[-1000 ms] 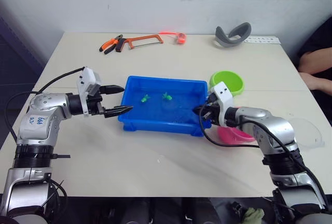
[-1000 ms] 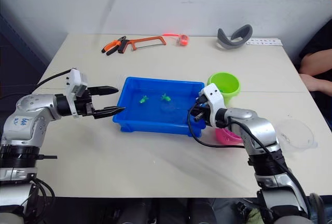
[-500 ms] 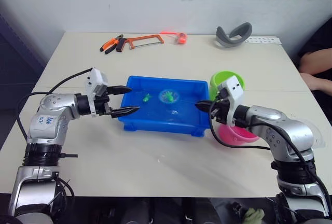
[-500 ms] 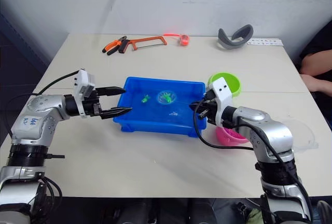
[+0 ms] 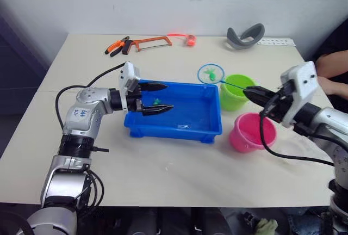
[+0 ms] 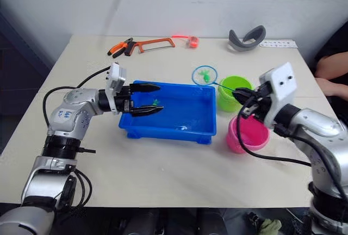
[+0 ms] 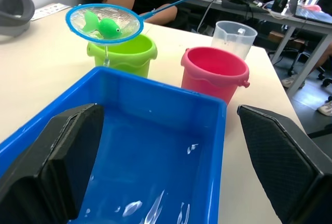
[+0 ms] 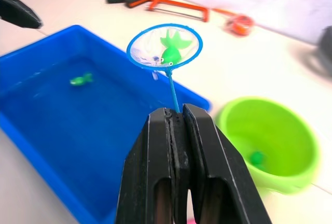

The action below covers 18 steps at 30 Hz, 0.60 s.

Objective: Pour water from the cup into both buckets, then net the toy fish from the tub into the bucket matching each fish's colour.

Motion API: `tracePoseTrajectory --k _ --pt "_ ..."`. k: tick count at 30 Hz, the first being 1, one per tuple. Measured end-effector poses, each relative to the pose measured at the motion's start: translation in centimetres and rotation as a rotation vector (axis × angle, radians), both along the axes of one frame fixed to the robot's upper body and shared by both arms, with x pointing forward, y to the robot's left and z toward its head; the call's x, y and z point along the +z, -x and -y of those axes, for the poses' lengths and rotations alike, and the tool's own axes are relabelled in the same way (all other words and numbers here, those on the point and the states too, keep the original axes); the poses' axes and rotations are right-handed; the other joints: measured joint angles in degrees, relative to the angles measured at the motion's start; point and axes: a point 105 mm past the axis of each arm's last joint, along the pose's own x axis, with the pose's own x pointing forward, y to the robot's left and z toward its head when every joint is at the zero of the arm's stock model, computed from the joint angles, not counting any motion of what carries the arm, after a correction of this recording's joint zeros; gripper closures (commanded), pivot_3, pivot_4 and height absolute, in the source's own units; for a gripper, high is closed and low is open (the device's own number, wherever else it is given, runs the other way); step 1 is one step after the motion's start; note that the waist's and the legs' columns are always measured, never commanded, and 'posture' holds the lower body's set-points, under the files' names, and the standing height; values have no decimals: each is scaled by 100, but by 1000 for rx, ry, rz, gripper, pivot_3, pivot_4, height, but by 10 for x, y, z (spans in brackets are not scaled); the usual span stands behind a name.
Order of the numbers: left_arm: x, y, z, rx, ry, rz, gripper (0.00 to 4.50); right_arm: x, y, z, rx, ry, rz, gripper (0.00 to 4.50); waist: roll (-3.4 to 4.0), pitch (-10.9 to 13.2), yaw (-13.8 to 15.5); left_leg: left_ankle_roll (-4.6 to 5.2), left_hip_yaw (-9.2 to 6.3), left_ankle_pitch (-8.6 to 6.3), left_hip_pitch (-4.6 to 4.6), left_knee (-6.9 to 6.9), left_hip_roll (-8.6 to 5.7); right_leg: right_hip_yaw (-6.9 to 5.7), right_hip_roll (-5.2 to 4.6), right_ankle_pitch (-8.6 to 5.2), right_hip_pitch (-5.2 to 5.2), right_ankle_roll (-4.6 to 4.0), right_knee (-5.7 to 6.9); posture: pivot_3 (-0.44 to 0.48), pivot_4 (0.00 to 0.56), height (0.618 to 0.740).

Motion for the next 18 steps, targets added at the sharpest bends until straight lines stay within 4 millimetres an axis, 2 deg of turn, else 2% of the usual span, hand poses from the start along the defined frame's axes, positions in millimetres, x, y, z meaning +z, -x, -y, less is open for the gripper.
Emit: tracePoseTrajectory --k 4,9,13,18 --pt "-5 -4 2 -9 5 -16 21 5 0 30 -108 111 25 4500 0 0 9 2 2 0 1 1 0 0 2 0 2 0 0 0 150 740" --pt "-4 -4 3 -18 0 0 21 -3 -4 57 -176 313 47 4500 0 0 25 4 4 1 1 0 -1 0 5 0 1 0 -1 0 150 740" --pt "-4 -4 3 -22 -3 1 21 -10 -9 68 -195 462 74 4500 0 0 47 4 6 1 2 1 -1 -2 5 0 1 0 0 0 150 740" --pt "-4 -4 2 -21 -4 1 21 -7 -14 73 -164 824 207 4500 0 0 56 3 7 1 3 2 -1 -6 6 0 1 0 -1 0 150 740"
